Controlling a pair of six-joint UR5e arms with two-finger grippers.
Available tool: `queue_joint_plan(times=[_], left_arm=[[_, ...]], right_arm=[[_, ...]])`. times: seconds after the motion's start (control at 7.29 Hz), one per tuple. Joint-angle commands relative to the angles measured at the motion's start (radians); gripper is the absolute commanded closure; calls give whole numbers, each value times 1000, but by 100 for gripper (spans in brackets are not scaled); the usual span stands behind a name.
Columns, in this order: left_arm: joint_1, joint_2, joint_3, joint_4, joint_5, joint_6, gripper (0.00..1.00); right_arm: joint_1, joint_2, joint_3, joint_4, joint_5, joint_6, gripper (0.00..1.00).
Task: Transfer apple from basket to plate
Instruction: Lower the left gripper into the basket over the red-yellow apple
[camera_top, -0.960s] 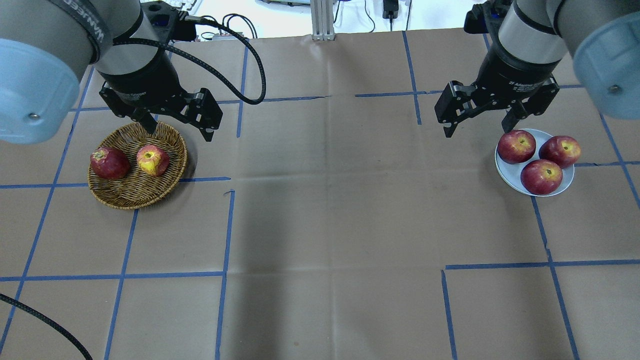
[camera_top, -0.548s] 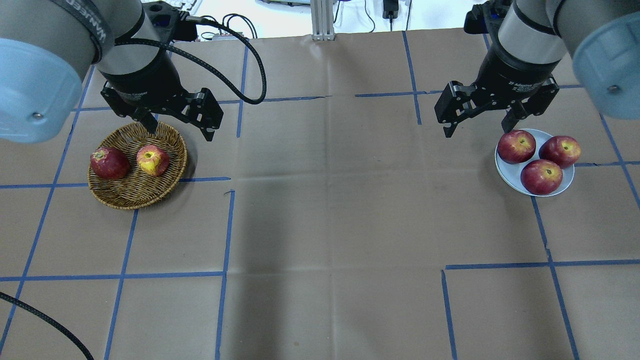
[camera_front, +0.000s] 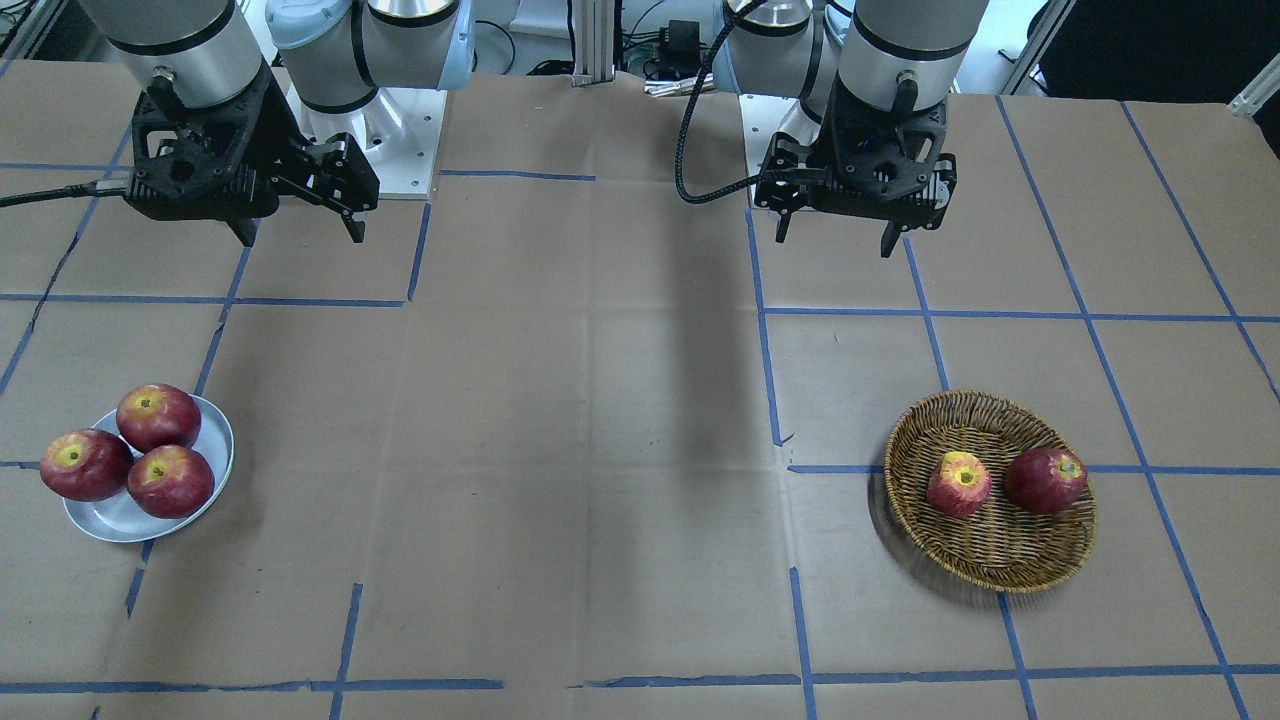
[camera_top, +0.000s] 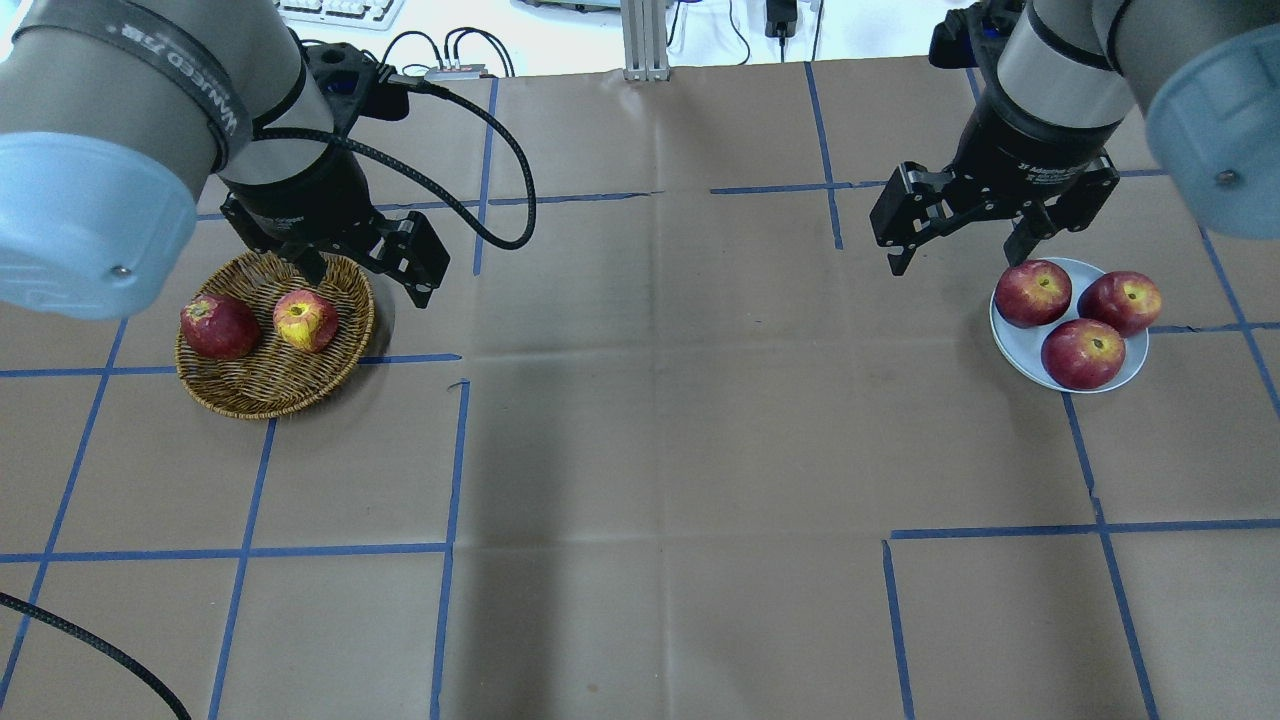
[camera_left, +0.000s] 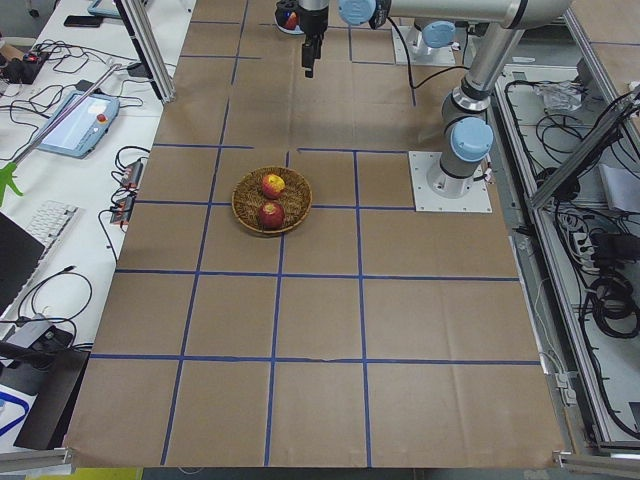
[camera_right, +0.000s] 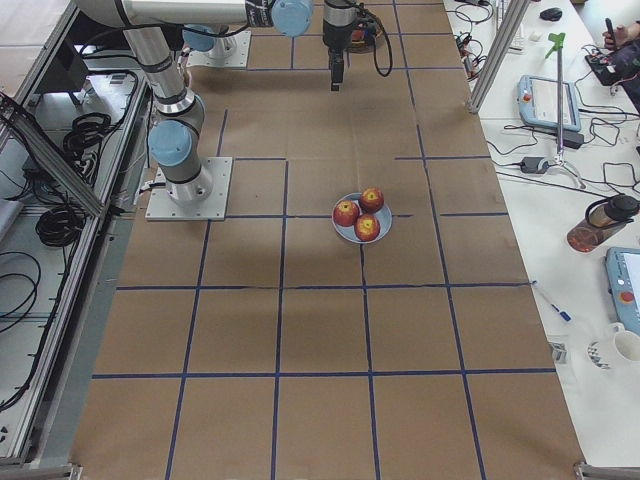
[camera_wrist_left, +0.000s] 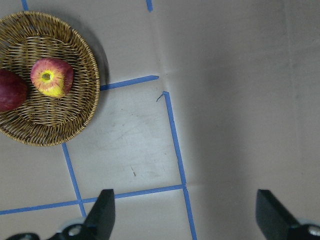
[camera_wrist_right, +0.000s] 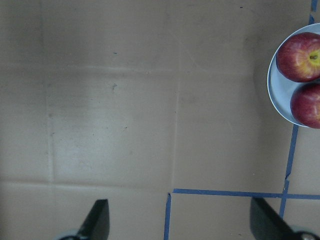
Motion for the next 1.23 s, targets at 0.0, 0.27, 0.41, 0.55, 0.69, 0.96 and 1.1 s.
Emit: queue_joint_plan(times=[0.0, 0.27, 0.41, 0.55, 0.69, 0.96, 1.1], left_arm=[[58, 1, -170, 233, 0, 127, 1], [150, -8, -260, 333, -3, 240, 1], [181, -26, -261, 334, -3, 294, 1], [227, -67, -264, 384, -6, 341, 1], [264, -98, -290, 443, -9, 381, 1], [295, -171, -308, 555, -12, 420, 1], [301, -225, -301, 611, -11, 435, 1]], right_arm=[[-1, 0, 1, 0, -1, -1, 0], [-1, 0, 1, 0, -1, -1, 0], [-2, 0, 2, 0, 1, -1, 0], [-2, 0, 2, 0, 1, -1, 0], [-2, 0, 2, 0, 1, -1, 0], [-2, 0, 2, 0, 1, -1, 0], [-2, 0, 2, 0, 1, -1, 0]])
